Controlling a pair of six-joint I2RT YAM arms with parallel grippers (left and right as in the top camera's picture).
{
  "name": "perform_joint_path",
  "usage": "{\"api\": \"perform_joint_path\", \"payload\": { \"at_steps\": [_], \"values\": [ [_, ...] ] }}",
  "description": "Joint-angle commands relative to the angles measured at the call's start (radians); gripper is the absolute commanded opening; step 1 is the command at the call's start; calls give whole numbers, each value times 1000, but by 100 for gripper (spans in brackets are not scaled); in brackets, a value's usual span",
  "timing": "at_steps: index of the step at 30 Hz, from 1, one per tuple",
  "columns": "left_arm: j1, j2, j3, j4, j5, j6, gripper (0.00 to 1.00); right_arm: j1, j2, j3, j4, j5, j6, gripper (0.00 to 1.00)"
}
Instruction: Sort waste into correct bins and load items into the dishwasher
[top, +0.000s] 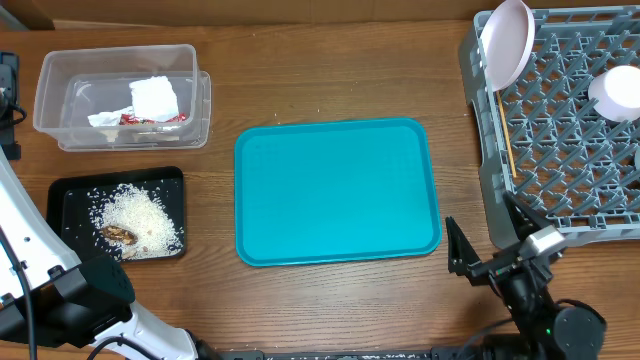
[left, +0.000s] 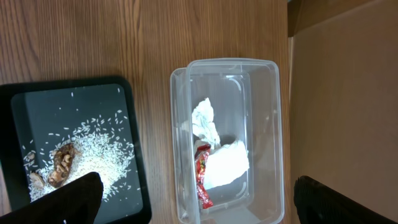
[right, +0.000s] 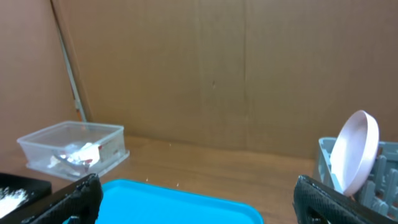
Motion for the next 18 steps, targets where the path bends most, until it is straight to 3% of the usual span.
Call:
{"api": "perform_joint_path", "payload": {
  "at_steps": [1,8,18],
  "values": [
    [-2,5,-2,0,-17,-10,100,8,-11,-71,99,26,-4,100],
    [-2,5,-2,0,-17,-10,100,13,-11,-182,309,119,-4,100],
    [-2,5,-2,0,-17,-10,100,61,-11,-227,352,257,-8,100]
  ]
}}
